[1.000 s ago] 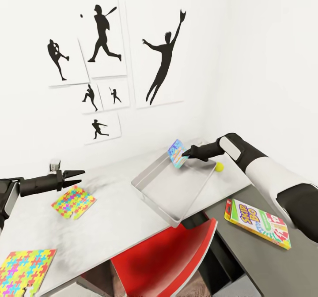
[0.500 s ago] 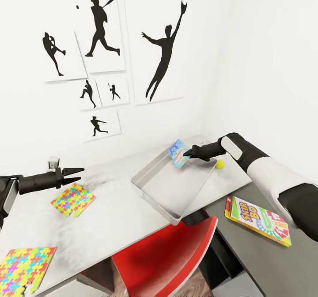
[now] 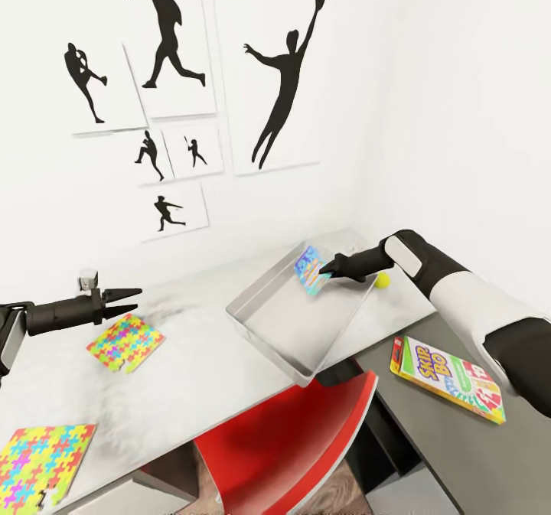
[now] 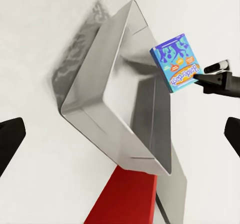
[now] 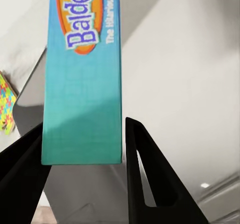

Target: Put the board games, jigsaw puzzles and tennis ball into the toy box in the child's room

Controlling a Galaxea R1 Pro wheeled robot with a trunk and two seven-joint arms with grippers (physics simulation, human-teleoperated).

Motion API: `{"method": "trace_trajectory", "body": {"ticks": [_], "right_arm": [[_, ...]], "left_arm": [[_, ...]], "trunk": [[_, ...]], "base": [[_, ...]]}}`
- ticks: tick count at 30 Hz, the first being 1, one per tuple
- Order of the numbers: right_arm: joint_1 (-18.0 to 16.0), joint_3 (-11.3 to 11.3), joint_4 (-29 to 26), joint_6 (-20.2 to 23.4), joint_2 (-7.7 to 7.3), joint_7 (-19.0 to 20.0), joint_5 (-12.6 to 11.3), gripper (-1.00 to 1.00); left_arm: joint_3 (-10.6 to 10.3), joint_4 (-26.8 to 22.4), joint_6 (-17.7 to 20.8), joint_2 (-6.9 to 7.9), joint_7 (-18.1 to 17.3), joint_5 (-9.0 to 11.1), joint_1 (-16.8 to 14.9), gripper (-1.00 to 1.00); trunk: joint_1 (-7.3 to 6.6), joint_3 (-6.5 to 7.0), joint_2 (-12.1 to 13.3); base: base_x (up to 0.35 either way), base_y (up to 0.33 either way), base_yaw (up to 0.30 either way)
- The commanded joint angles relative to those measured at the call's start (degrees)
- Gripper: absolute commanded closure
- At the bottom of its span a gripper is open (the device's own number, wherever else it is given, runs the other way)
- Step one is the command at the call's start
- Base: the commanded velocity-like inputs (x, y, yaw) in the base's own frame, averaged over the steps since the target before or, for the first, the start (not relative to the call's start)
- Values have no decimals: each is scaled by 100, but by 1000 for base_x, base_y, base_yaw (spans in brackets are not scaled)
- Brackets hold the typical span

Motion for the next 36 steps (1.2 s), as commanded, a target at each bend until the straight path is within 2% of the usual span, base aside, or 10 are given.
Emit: {"method": "trace_trajectory", "body": {"ticks": [1,22,36], "right_arm": [[-5,24,-2,10,-4,59,44,100],[15,49,-3,174,-5,64,48,100],[15,33,-25,114,-2,59,52,100]], "left_arm": [[0,0,49,1,-13,10,-5,-100],[0,0,49,1,-28,6,-5,-100],[0,0,49,10,-29,7,-5,-100]], "trunk": [[3,-21,-12],[3,-215,-12],[3,-234,-12]], "base": [[0,0,0],[0,0,0],[0,0,0]]}}
